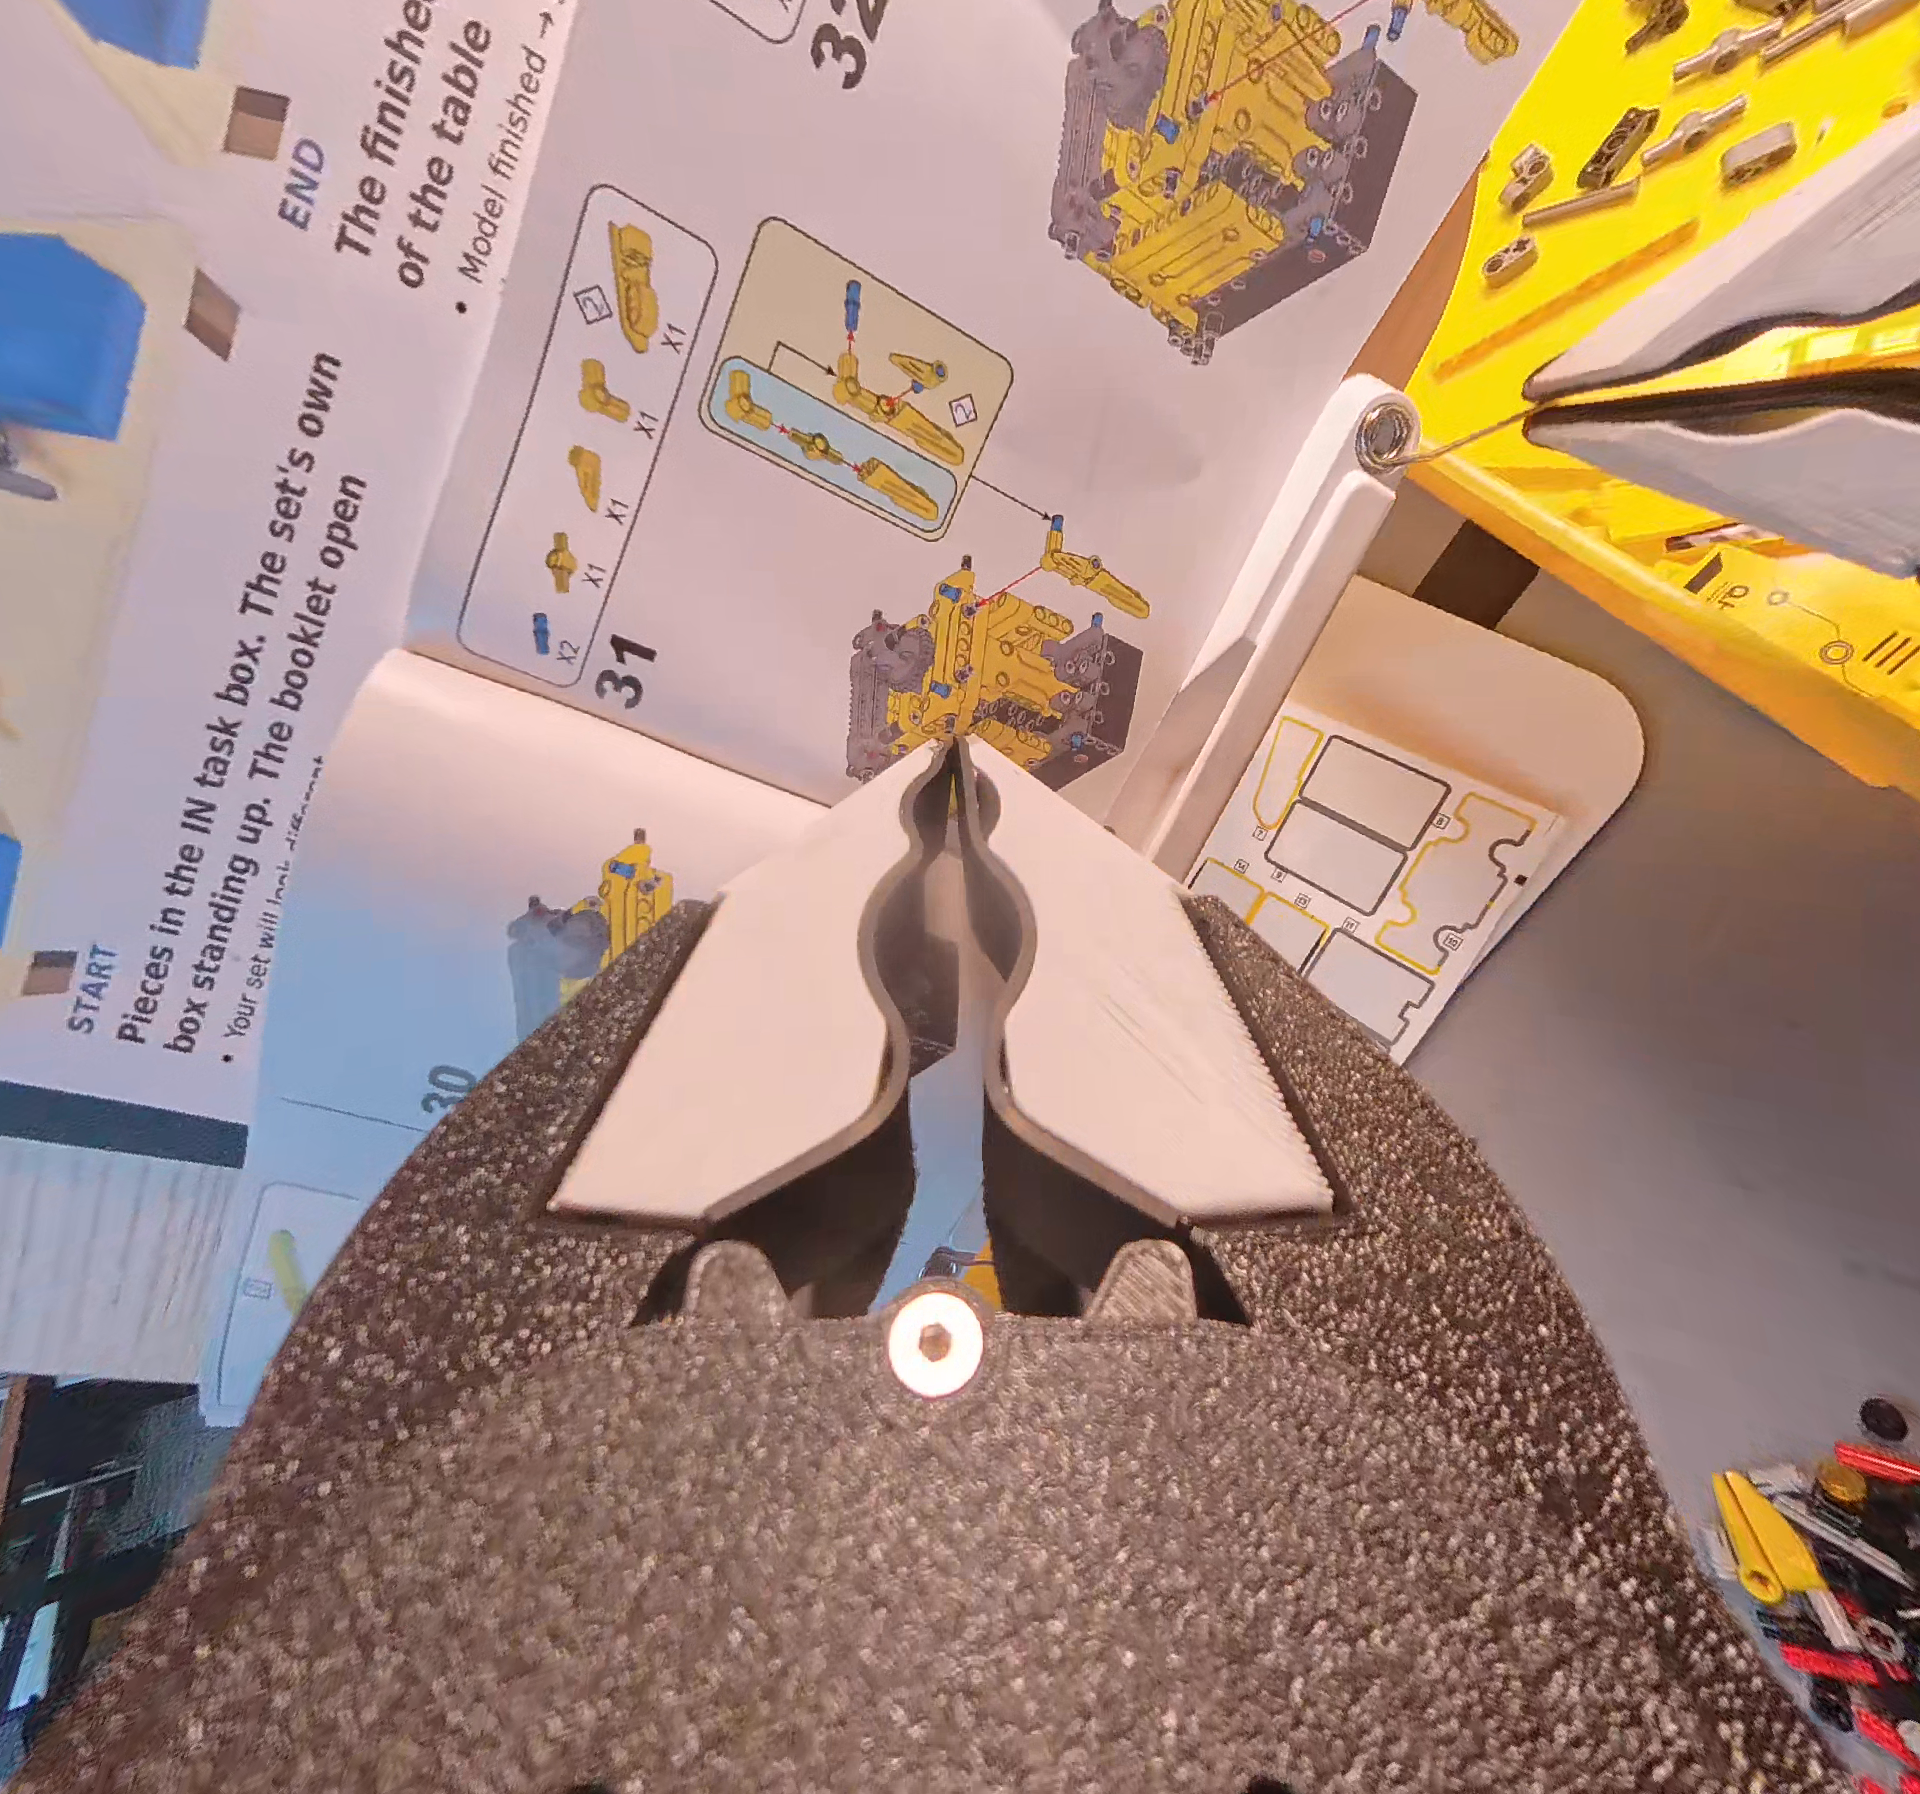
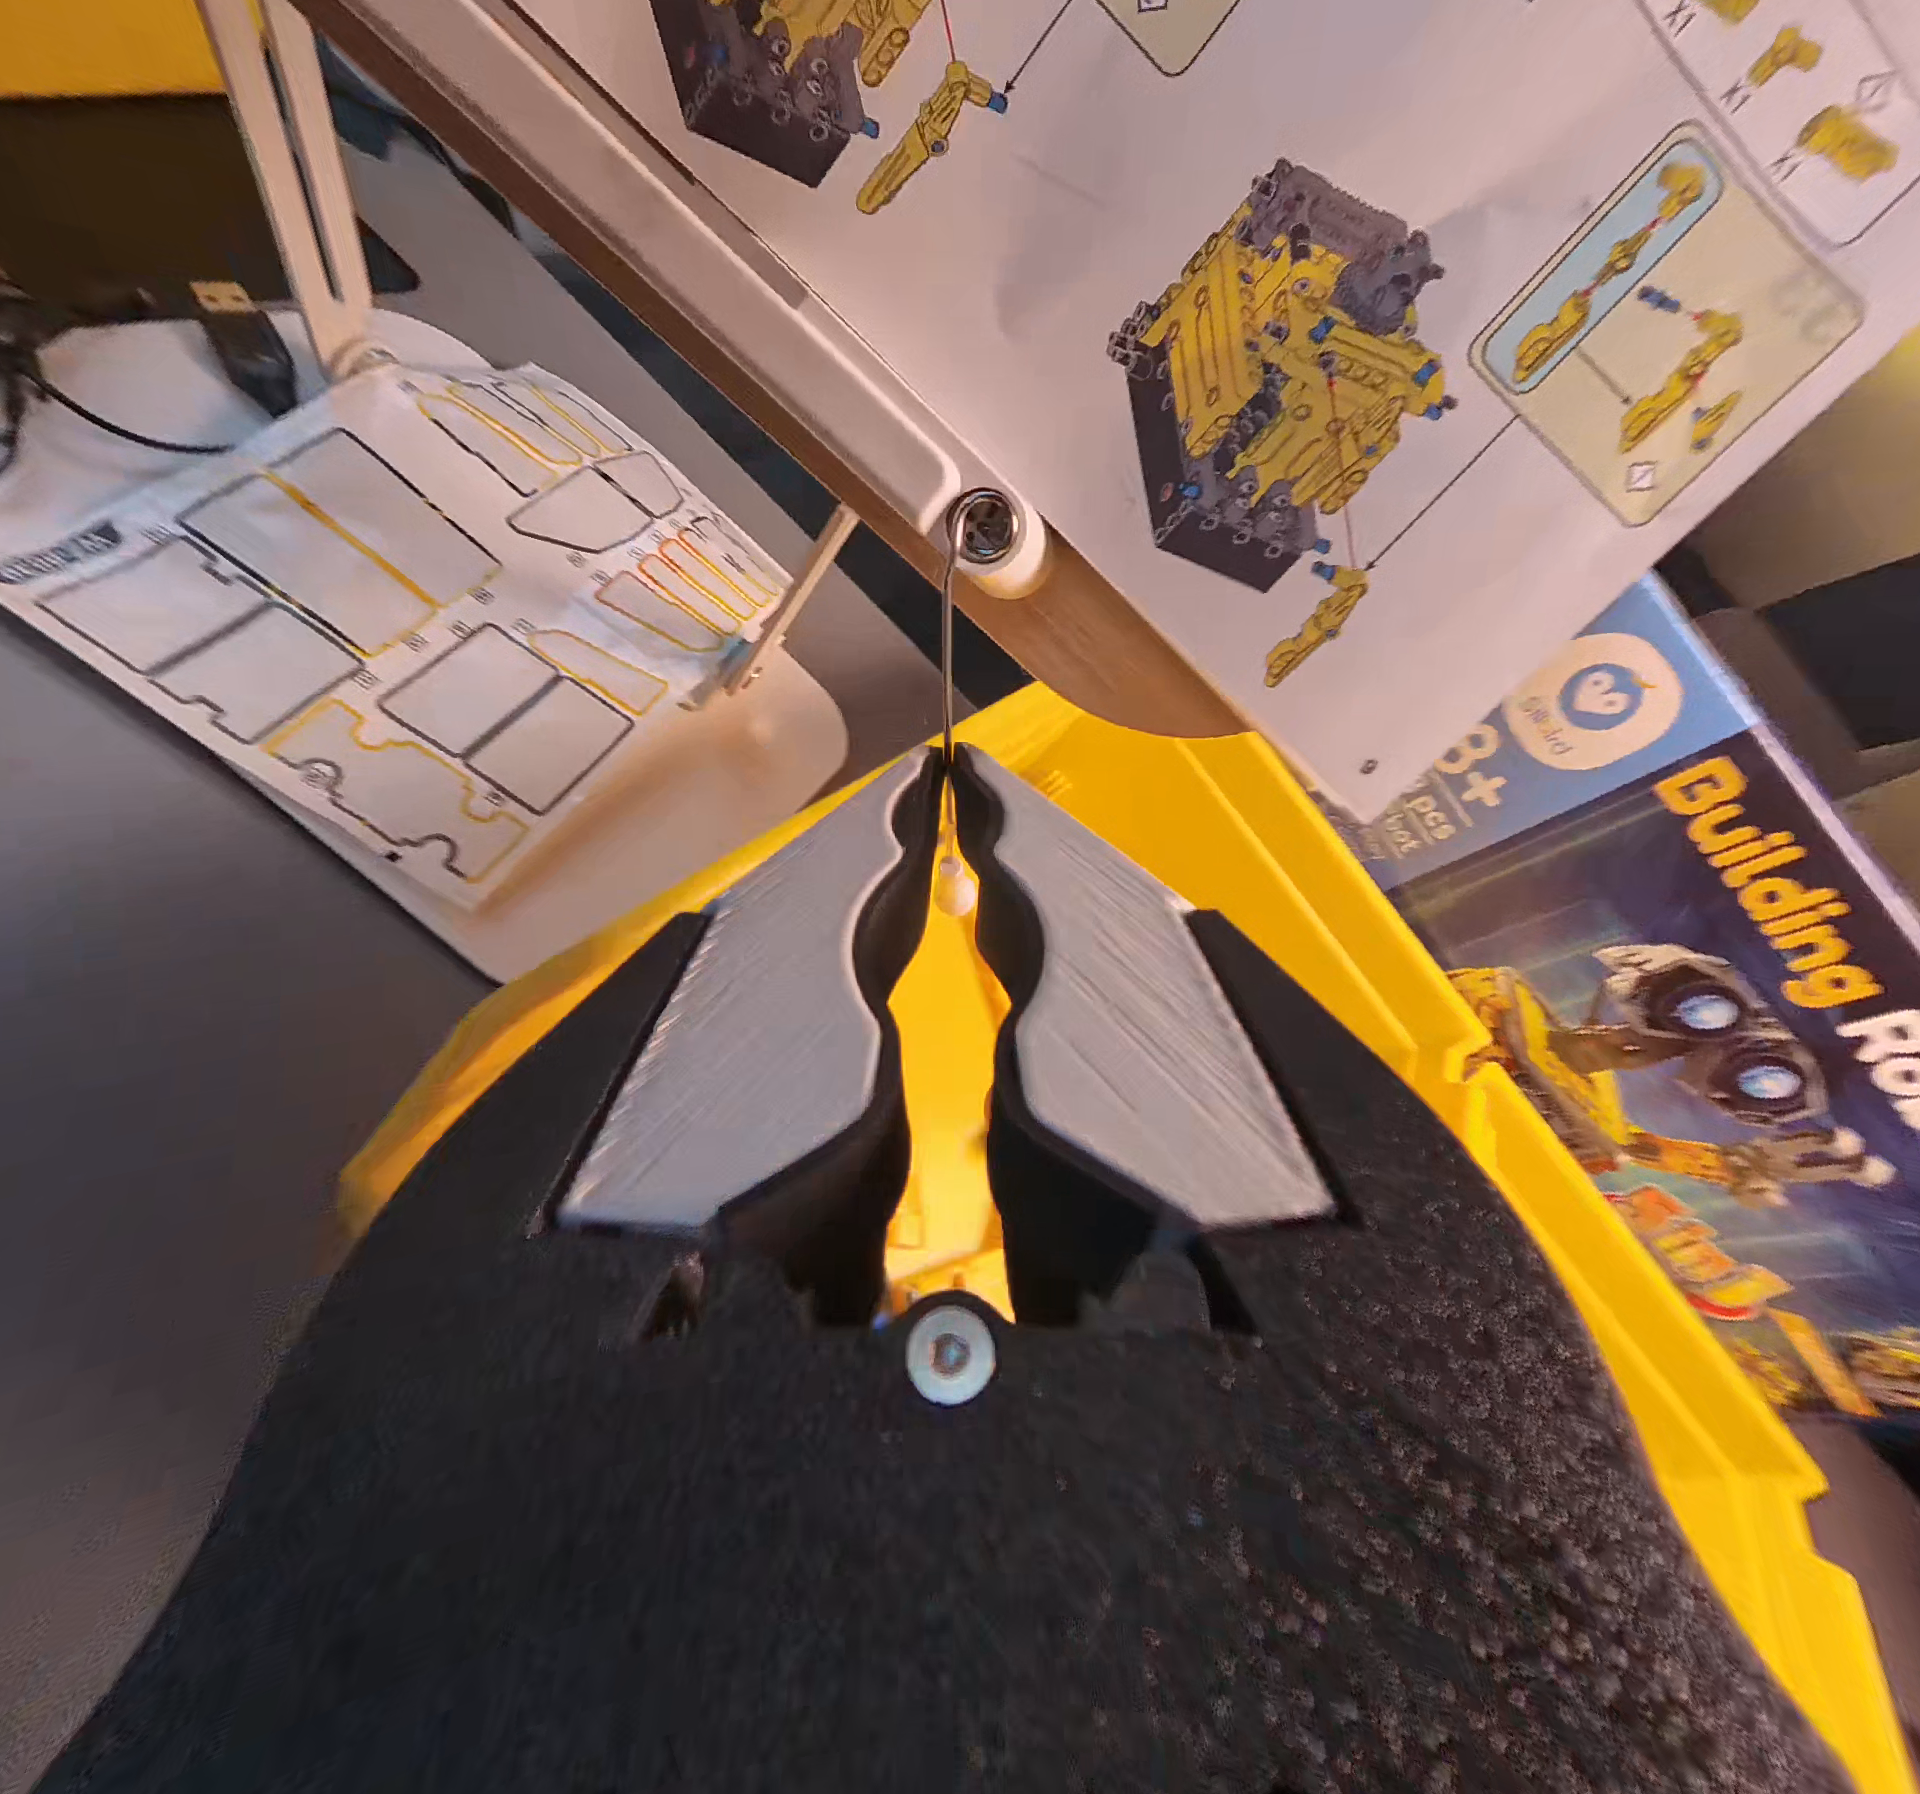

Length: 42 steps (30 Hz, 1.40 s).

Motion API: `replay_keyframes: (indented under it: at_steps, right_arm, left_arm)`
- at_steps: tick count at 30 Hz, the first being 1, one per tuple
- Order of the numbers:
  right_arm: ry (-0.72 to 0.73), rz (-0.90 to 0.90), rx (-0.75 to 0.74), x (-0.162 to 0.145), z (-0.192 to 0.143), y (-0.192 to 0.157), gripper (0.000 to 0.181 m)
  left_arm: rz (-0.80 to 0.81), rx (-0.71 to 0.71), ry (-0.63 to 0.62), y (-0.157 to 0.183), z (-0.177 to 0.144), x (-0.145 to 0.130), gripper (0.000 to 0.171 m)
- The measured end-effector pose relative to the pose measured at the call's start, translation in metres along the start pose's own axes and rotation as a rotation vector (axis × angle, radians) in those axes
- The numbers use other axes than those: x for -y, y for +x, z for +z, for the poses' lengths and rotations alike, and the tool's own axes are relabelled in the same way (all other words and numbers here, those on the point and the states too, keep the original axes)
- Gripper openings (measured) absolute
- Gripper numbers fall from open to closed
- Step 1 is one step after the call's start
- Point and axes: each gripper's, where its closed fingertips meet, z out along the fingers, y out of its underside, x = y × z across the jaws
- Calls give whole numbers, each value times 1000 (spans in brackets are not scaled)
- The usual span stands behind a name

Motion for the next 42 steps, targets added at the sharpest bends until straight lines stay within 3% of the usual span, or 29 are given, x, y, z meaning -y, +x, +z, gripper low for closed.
replay_keyframes:
  at_steps: [7,12,13,15,18,21,24,28,30,32,36,42]
  right_arm:
    - [77,-405,-343,32,-23,45,0]
    - [133,-445,-361,75,-42,53,0]
    - [124,-359,-329,73,-41,57,0]
    - [113,-18,-208,57,-38,61,6]
    - [138,625,62,28,-32,49,44]
    - [143,983,193,0,-24,36,53]
    - [149,1120,257,-8,-16,25,50]
    - [231,1237,297,14,-6,25,46]
    - [268,1280,268,21,-1,31,39]
    - [280,1333,226,18,3,38,10]
    - [385,1454,232,18,-1,40,4]
    - [482,1405,66,28,-14,45,0]
  left_arm:
    - [-37,-32,-4,1,1,0,0]
    - [-15,-15,-10,1,1,0,0]
    - [-21,-17,-4,1,0,0,0]
    - [-33,-27,9,3,-2,0,0]
    - [-20,-21,34,5,-4,2,0]
    - [-44,-34,75,10,-4,10,0]
    - [-67,-45,118,15,-3,27,0]
    - [-27,-74,143,34,10,51,0]
    - [5,-46,114,36,20,53,0]
    - [45,-21,93,35,22,54,0]
    - [27,-37,75,35,24,54,0]
    - [-21,-76,37,34,26,55,0]
